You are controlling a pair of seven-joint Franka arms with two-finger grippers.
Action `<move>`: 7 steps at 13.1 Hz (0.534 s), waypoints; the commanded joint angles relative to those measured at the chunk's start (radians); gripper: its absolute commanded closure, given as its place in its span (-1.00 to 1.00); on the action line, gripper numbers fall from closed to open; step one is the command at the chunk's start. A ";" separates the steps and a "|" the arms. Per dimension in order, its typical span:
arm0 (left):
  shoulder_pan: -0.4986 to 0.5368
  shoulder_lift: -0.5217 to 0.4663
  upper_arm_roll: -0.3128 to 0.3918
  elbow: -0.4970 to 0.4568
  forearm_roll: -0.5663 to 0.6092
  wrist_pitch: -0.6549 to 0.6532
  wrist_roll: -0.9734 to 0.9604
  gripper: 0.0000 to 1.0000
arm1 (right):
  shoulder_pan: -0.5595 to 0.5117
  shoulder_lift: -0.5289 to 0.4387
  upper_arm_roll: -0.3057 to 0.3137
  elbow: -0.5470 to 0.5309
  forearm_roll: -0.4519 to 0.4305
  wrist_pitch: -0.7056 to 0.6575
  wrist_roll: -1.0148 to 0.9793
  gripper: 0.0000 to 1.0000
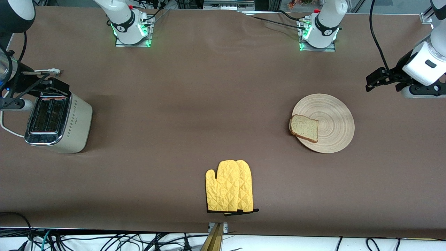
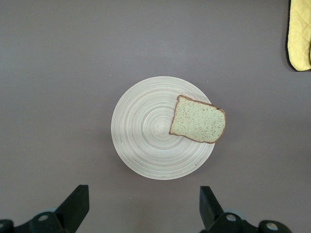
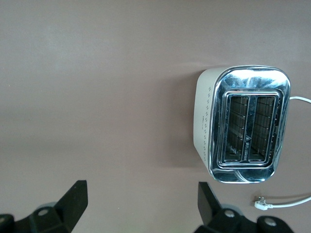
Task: Move plate and put bread in toaster
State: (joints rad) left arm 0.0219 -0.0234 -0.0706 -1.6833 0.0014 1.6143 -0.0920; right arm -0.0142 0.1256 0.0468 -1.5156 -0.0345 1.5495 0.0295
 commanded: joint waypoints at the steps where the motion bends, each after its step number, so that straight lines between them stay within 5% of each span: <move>1: -0.002 0.000 -0.003 0.019 0.026 -0.017 0.006 -1.00 | -0.006 0.011 0.005 0.026 0.015 -0.008 -0.006 -1.00; 7: 0.006 0.025 0.000 0.021 0.016 -0.017 0.008 -1.00 | -0.004 0.011 0.004 0.026 0.015 -0.008 -0.006 -1.00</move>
State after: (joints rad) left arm 0.0222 -0.0107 -0.0706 -1.6834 0.0014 1.6123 -0.0920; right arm -0.0135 0.1256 0.0473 -1.5156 -0.0345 1.5495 0.0295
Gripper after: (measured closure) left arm 0.000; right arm 0.000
